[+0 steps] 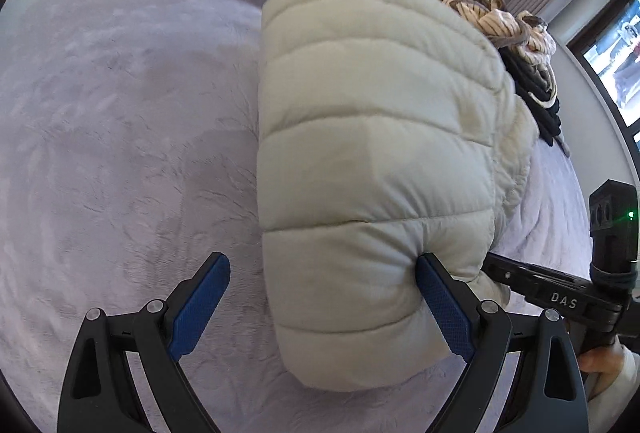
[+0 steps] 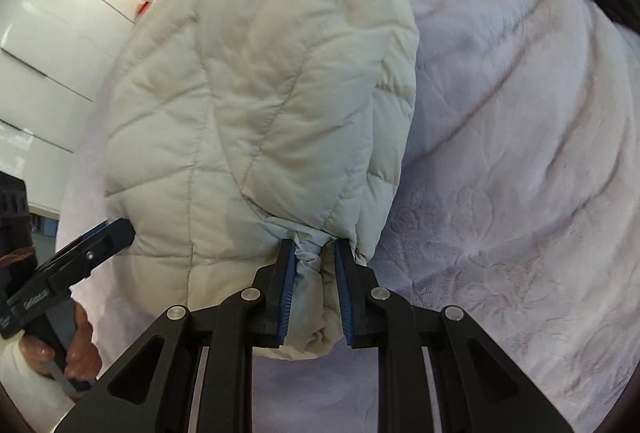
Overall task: Fold large clothes
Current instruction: 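Lower the bundle onto the bed and open both tools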
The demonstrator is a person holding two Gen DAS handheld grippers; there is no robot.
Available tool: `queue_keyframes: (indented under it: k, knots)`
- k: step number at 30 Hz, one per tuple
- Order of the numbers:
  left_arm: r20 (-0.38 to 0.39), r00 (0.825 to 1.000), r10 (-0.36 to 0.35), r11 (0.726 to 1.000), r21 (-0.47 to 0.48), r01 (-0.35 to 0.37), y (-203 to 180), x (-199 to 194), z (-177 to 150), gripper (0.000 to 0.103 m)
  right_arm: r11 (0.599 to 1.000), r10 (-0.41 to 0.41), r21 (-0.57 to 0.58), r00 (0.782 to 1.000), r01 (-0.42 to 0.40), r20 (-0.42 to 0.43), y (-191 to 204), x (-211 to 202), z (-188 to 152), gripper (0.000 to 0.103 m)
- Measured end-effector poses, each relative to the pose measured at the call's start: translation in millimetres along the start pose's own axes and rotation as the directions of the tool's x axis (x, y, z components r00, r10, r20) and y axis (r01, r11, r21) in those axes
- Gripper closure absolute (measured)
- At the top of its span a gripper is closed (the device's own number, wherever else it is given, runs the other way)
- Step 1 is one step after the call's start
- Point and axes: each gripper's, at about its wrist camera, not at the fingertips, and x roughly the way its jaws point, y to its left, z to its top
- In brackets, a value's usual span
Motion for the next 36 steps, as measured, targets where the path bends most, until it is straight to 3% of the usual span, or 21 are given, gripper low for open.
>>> queue_keyframes:
  k: [9,26,36]
  knots:
    - [-0.002,0.999,0.039,0.999,0.02,-0.039,-9.7,-6.3,4.5,0.008,1.0,0.007,0.018,1.0,-0.007,-0.006,4.6,-8.3,7.5,0.081]
    - [-0.002,1.0,0.023,1.0,-0.012,-0.023,-10.1,-28.1,7.8,0.009,0.996,0.082,0.039,0.995,-0.084,0.056,12.4,-58.4,21.0,0.081]
    - [-0.007,0.999,0.039,0.999,0.0,-0.039,-11.1,-38.5,4.1,0.009,0.996,0.081,0.039,0.995,-0.083,0.059,19.4,-67.3,13.3,0.081]
